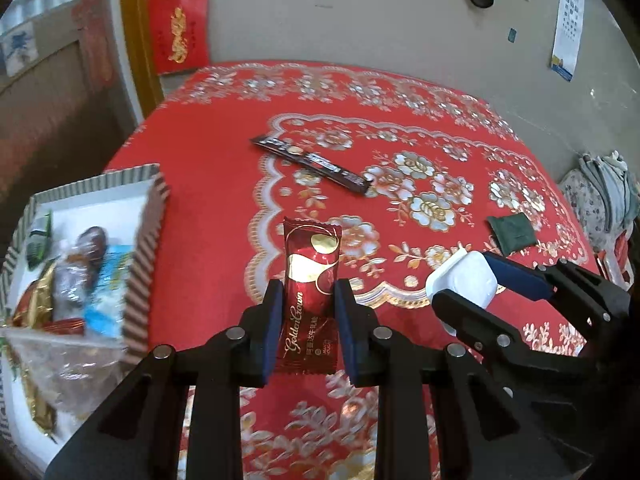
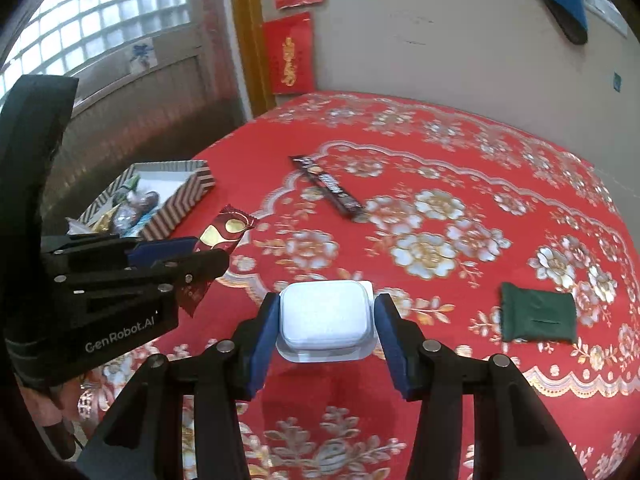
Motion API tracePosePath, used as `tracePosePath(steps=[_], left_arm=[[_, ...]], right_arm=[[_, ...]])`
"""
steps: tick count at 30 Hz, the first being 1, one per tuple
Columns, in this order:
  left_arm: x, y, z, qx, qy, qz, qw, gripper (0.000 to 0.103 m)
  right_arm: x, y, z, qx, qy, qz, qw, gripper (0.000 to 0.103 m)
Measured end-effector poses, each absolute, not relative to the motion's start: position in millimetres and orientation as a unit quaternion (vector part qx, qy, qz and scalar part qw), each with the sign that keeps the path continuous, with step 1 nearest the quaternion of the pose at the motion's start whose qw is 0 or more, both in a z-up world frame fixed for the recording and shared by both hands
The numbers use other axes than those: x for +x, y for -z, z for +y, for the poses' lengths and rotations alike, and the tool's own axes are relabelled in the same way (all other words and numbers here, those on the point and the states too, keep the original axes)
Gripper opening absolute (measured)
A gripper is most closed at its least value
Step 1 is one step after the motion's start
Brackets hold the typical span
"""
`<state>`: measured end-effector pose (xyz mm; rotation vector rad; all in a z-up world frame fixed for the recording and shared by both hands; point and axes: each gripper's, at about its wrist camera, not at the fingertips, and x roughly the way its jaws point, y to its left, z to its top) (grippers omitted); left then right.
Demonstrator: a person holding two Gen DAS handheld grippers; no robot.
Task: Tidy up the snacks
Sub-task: 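Carry the red candy and white cup over the tray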
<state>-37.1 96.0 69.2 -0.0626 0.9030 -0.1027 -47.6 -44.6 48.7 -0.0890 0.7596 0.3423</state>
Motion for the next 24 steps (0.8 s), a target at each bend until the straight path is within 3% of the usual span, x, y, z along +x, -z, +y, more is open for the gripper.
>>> tracePosePath(steps=[24], left_arm=[[-82.0, -90.6, 194.5, -0.058, -0.022, 0.395, 0.917, 0.024]], right_arm=[[-62.1, -69.0, 64.2, -0.096, -0.244, 0.348, 0.900, 0.049]])
